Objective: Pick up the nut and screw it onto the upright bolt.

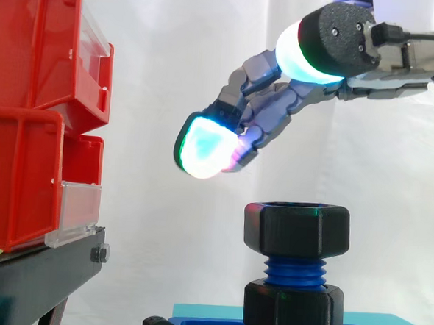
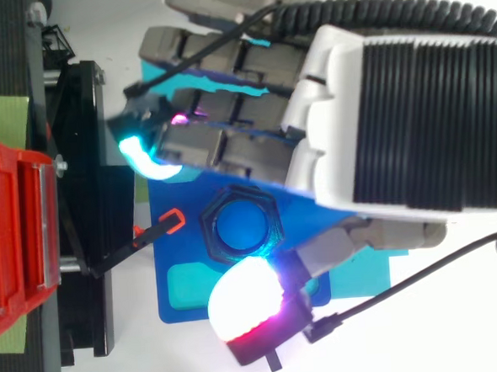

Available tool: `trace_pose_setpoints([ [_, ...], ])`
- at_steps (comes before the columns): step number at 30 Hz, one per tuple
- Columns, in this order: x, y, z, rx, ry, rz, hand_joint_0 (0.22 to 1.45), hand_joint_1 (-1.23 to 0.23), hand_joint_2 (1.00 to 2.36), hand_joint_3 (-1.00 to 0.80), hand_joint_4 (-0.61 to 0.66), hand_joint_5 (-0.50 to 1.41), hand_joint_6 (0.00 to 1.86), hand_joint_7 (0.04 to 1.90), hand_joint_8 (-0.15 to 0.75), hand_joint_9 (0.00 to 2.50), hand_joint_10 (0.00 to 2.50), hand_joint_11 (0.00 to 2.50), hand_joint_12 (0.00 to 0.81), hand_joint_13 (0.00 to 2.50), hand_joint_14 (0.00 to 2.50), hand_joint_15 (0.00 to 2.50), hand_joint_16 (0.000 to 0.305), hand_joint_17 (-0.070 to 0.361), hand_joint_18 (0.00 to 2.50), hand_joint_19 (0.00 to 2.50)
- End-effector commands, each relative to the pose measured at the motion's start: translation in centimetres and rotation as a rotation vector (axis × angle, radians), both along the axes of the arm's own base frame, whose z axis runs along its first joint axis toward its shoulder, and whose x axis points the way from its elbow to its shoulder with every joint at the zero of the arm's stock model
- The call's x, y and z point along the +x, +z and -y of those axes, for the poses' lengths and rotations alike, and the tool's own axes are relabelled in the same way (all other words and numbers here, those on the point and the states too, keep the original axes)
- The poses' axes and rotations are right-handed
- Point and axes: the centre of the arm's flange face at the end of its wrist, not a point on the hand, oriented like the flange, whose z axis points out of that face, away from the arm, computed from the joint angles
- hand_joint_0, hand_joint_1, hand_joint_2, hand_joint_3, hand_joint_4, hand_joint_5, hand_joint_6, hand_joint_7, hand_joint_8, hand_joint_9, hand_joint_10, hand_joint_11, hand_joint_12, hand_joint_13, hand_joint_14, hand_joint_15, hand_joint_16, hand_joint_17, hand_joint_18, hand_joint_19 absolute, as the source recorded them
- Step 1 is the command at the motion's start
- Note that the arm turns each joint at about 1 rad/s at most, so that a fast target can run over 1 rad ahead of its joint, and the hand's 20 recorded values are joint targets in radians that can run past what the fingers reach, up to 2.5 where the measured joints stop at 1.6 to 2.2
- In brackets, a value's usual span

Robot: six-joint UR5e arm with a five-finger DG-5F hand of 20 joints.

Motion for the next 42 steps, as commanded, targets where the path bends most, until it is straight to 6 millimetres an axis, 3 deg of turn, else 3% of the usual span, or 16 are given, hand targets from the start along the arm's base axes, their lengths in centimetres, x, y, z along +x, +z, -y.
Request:
trace_pose_setpoints([
  [1,0.8,-1.4,-1.1,0.012,0.01,0.009,0.46,-0.01,1.0,-0.5,0.16,-0.17,0.5,0.62,0.227,0.4,0.0,0.0,0.377,0.11,0.0,0.0,0.05,0.112,0.0,0.0],
  [16,0.4,-1.9,-3.6,0.019,0.041,-0.027,0.48,-0.02,1.0,-0.5,0.19,-0.11,0.5,0.87,0.243,0.37,0.0,0.0,0.379,0.06,0.0,0.0,0.049,0.11,0.0,0.0],
  [33,-0.3,-3.0,-2.7,0.027,0.043,-0.079,0.5,-0.15,1.0,-0.5,0.23,-0.05,0.5,1.24,0.27,0.53,0.0,0.0,0.355,0.2,0.0,0.0,0.043,0.097,0.0,0.0],
  [42,-0.3,-3.0,-1.7,0.033,0.058,-0.086,0.51,-0.18,1.0,-0.5,0.23,-0.03,0.5,1.34,0.271,0.57,0.0,0.0,0.349,0.24,0.0,0.0,0.042,0.094,0.0,0.0],
])
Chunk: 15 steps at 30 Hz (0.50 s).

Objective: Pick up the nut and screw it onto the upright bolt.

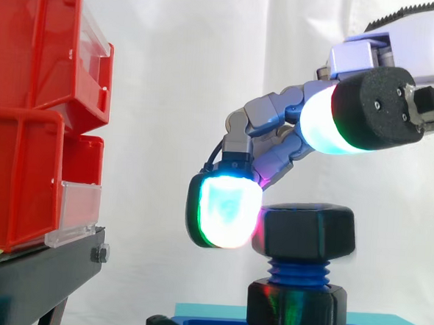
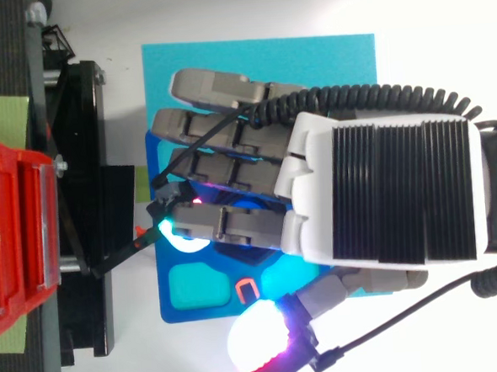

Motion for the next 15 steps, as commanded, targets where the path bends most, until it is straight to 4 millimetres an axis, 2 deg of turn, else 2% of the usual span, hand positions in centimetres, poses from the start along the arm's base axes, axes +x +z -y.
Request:
trace_pose_setpoints([
  [1,0.0,0.0,0.5,0.002,0.004,-0.003,0.51,-0.18,1.0,-0.5,0.23,-0.03,0.5,1.35,0.271,0.57,0.0,0.0,0.348,0.24,0.0,0.0,0.042,0.094,0.0,0.0],
  [15,0.0,1.0,2.4,-0.015,0.007,-0.002,0.52,-0.21,1.0,-0.5,0.22,-0.02,0.5,1.42,0.272,0.62,0.0,0.0,0.334,0.3,0.0,0.0,0.038,0.086,0.0,0.0],
])
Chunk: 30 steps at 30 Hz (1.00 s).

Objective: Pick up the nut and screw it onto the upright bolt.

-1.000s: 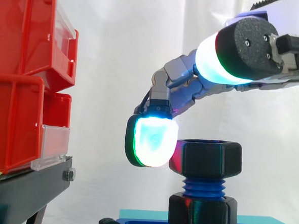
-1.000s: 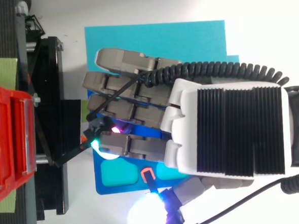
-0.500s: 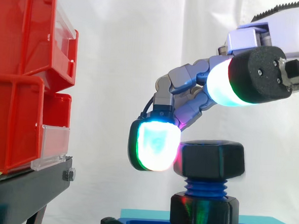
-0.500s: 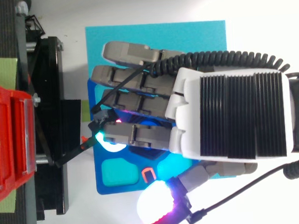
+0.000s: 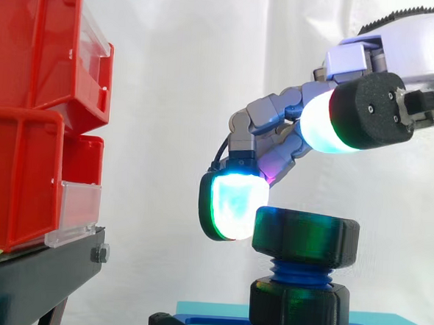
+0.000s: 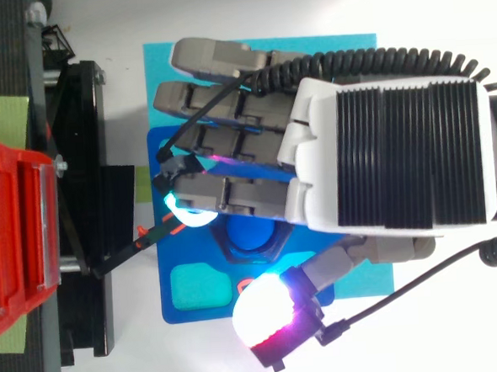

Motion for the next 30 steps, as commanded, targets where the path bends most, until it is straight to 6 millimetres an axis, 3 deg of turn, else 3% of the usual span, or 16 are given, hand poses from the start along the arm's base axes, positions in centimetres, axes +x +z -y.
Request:
trace_pose_setpoints([
  [1,0.0,0.0,0.3,-0.006,-0.003,-0.001,0.52,-0.21,1.0,-0.5,0.22,-0.02,0.5,1.42,0.275,0.64,0.0,0.0,0.333,0.31,0.0,0.0,0.038,0.086,0.0,0.0],
  [10,0.0,0.1,1.1,-0.009,0.004,0.001,0.53,-0.25,1.0,-0.5,0.21,0.01,0.5,1.47,0.284,0.78,0.0,0.0,0.312,0.42,0.0,0.0,0.033,0.075,0.03,0.0],
  [23,-0.4,0.2,2.9,-0.023,0.01,-0.018,0.54,-0.3,1.0,-0.5,0.15,0.09,0.5,1.5,0.247,1.25,0.0,0.0,0.215,0.77,0.0,0.0,0.02,0.044,0.42,0.0],
  [30,-0.4,1.7,3.9,-0.03,0.006,-0.025,0.54,-0.28,1.0,-0.5,0.11,0.1,0.51,1.48,0.193,1.51,0.0,0.0,0.161,0.92,0.0,0.0,0.013,0.028,0.6,0.0],
])
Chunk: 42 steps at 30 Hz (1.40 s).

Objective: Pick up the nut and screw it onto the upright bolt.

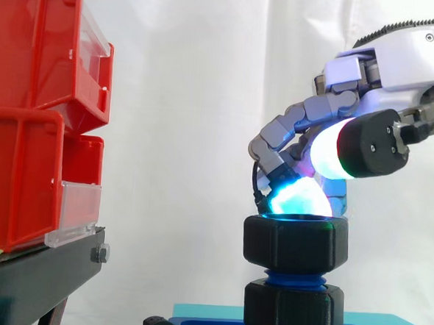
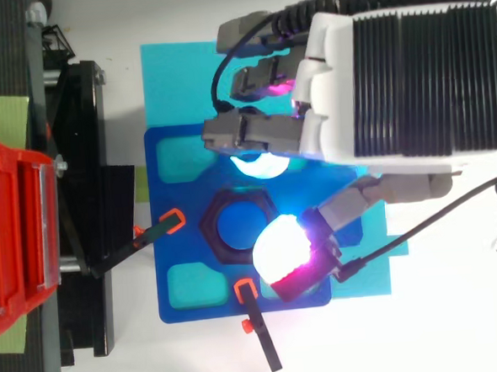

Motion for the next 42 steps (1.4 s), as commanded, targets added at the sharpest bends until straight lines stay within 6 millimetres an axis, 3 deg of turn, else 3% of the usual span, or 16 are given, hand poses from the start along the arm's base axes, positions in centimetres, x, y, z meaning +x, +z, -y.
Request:
trace_pose_setpoints([
  [1,0.0,0.8,0.5,-0.004,-0.003,0.0,0.54,-0.28,1.0,-0.5,0.11,0.1,0.51,1.48,0.193,1.51,0.0,0.0,0.161,0.92,0.0,0.0,0.013,0.028,0.6,0.0],
  [4,0.1,1.7,0.7,-0.011,-0.004,0.005,0.52,-0.23,1.0,-0.5,0.1,0.1,0.5,1.49,0.206,1.51,0.0,0.0,0.168,0.93,0.0,0.0,0.014,0.032,0.59,0.0],
  [6,0.1,2.0,0.7,-0.013,-0.003,0.01,0.51,-0.18,1.0,-0.5,0.18,0.04,0.5,1.32,0.259,1.4,0.0,0.02,0.209,0.86,0.0,0.0,0.019,0.043,0.48,0.0],
  [11,0.3,2.4,0.7,-0.015,-0.003,0.021,0.5,-0.15,1.0,-0.5,0.28,-0.04,0.5,0.99,0.261,1.23,0.0,0.02,0.253,0.76,0.0,0.0,0.025,0.057,0.41,0.0],
  [16,0.5,2.3,0.2,-0.015,0.003,0.034,0.49,-0.14,1.0,-0.5,0.22,-0.11,0.5,0.7,0.242,0.96,0.0,0.0,0.28,0.6,0.0,0.0,0.034,0.077,0.26,0.0],
  [21,0.8,1.3,-0.7,-0.01,0.014,0.059,0.48,-0.13,1.0,-0.5,0.2,-0.13,0.5,0.63,0.23,0.76,0.0,0.0,0.3,0.45,0.0,0.0,0.04,0.089,0.09,0.0],
  [26,0.9,-1.0,-1.5,-0.007,0.02,0.082,0.47,-0.1,1.0,-0.5,0.18,-0.14,0.5,0.61,0.216,0.63,0.0,0.0,0.319,0.3,0.0,0.0,0.041,0.093,0.0,0.0],
  [31,1.0,-1.7,-2.1,0.006,0.023,0.094,0.47,-0.07,1.0,-0.5,0.17,-0.13,0.5,0.63,0.217,0.58,0.0,0.0,0.331,0.25,0.0,0.0,0.042,0.095,0.0,0.0],
  [42,0.6,-1.9,-2.3,0.014,0.029,0.061,0.5,-0.09,1.0,-0.5,0.24,-0.06,0.5,1.05,0.243,0.63,0.0,0.0,0.327,0.29,0.0,0.0,0.037,0.084,0.0,0.0],
])
